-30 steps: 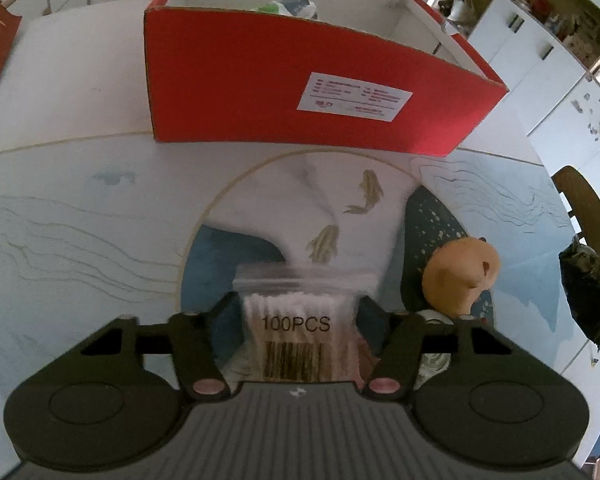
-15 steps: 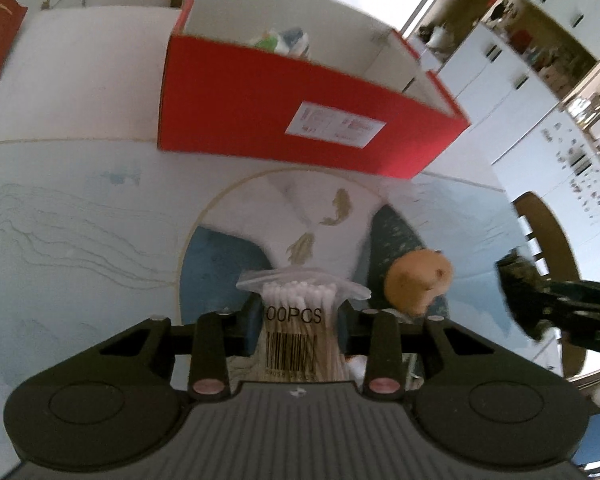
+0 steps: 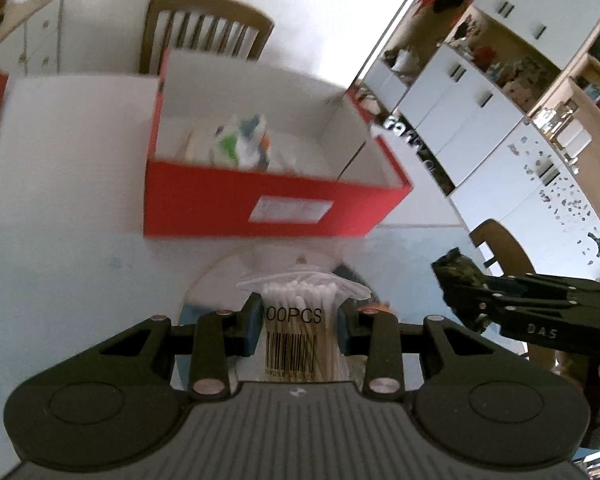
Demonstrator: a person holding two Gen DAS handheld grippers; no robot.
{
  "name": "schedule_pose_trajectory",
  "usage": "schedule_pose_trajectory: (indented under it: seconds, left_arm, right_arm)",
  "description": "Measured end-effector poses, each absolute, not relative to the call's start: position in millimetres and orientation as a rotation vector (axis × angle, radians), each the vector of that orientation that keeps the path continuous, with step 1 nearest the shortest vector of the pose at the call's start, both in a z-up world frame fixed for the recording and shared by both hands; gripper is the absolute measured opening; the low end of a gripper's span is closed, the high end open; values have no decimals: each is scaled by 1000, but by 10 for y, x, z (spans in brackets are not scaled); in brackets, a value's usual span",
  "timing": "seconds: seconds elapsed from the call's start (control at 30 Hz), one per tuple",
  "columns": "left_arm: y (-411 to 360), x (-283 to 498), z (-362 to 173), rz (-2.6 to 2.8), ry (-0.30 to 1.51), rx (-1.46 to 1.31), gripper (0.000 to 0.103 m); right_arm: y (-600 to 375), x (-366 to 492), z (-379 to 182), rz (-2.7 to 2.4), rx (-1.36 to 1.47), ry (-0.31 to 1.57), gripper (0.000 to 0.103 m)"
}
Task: Organize objects
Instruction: 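Lift the snack packet and cotton swab bag and carry both toward the red box, then lower the snack packet and swab bag into the red box and open both tools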
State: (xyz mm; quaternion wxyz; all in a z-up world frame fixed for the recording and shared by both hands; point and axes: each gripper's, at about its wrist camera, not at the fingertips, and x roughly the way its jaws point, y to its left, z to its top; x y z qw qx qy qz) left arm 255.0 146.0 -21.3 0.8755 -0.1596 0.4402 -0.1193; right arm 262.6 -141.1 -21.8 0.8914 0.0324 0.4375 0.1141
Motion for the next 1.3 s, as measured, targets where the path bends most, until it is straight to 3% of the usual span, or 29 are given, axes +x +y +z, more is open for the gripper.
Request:
schedule_pose_trajectory:
  seconds: [0.63, 1.3]
  left_arm:
    - [1370, 3802, 366, -276, 778, -97, 34]
    - [1598, 4797, -252, -151, 873, 58, 34]
  right_arm:
    - [-1040, 3728, 1, 194, -2, 837, 35]
    - [-740, 4360, -647, 185, -58, 977, 35]
